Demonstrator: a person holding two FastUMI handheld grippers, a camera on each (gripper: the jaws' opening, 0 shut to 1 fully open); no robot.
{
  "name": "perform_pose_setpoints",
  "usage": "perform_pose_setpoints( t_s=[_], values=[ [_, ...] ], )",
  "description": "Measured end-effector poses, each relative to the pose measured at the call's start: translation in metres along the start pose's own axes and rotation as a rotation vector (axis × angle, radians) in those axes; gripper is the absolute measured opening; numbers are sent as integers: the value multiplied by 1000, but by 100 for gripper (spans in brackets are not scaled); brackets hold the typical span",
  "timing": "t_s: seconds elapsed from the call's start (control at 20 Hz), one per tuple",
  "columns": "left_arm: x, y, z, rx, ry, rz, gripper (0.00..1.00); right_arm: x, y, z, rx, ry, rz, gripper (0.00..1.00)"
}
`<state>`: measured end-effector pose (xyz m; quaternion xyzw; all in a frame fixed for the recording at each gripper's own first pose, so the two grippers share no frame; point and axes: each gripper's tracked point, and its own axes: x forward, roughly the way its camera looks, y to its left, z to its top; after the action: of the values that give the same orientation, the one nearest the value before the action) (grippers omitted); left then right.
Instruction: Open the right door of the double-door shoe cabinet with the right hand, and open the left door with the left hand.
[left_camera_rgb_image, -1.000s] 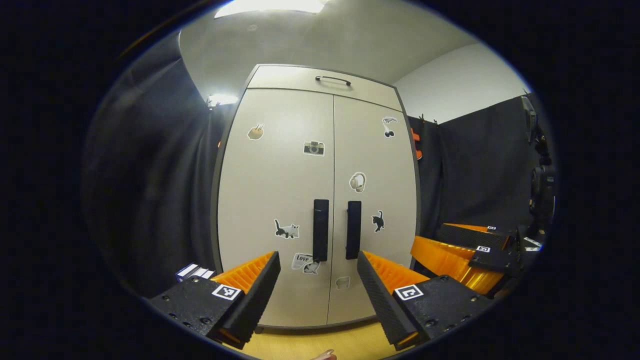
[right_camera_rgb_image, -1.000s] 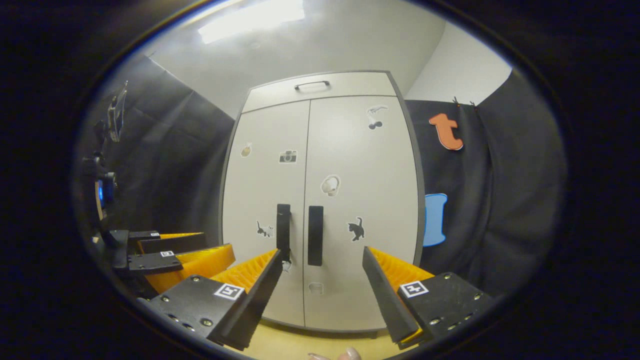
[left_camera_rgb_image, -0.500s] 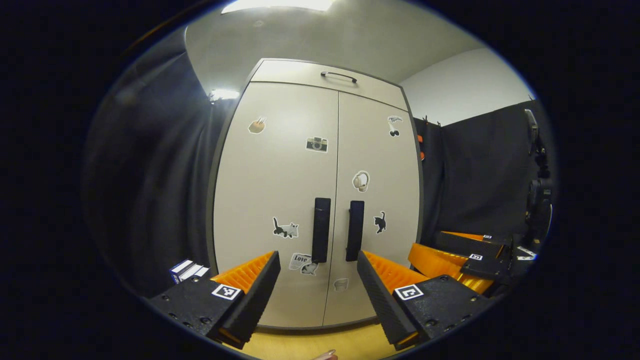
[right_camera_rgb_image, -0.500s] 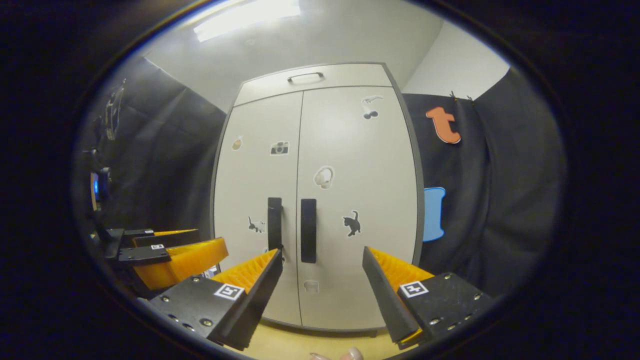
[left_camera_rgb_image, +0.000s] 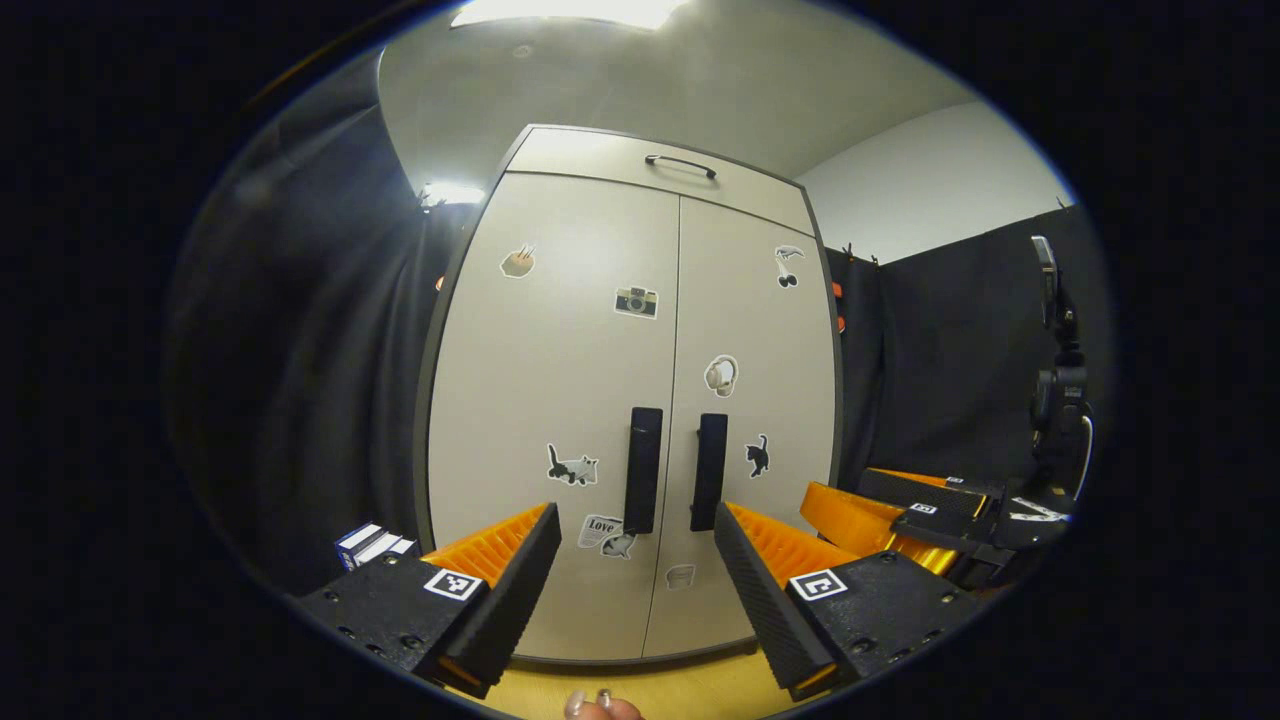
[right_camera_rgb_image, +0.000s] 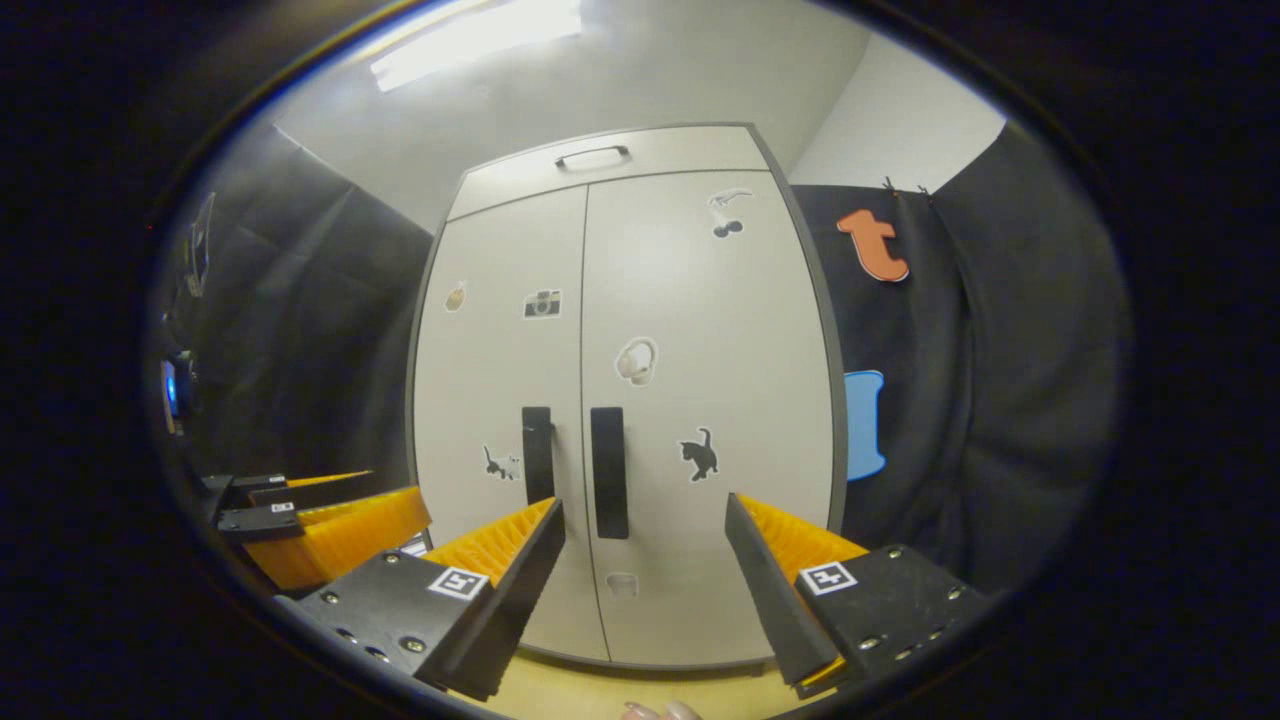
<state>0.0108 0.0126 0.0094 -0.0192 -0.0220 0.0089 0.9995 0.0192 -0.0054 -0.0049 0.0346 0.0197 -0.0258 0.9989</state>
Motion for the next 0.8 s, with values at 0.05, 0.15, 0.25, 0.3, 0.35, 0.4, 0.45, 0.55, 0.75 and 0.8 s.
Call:
perform_pose_setpoints(
  t_s=[0.05,0.15,0.25,0.3,0.35,0.4,0.45,0.55,0.75,0.8],
  values=[
    [0,2,1,4,-3,2,96,2,1,-1,-5,5,5,97],
    [-1,5,1,-1,-5,-3,96,10,2,-5,-25,17,8,97],
    [-2,9,0,-3,-2,-3,96,20,3,-7,-31,17,0,95],
    [-3,10,-1,2,1,-6,96,26,5,-8,-23,17,-5,98],
    [-3,13,-3,7,10,-10,96,32,8,-9,-16,19,-2,97],
    [-3,15,-6,10,18,-11,96,38,9,-10,-11,24,-4,97],
    [-3,18,-7,11,25,-11,96,42,9,-12,-8,29,-11,97],
    [-5,23,-9,14,34,-12,99,52,10,-13,-5,20,-26,95],
    [-4,35,-12,23,40,-14,96,72,8,-17,-59,11,-52,97],
    [-3,34,-13,23,41,-28,96,75,8,-19,-65,17,-54,97]
  ],
)
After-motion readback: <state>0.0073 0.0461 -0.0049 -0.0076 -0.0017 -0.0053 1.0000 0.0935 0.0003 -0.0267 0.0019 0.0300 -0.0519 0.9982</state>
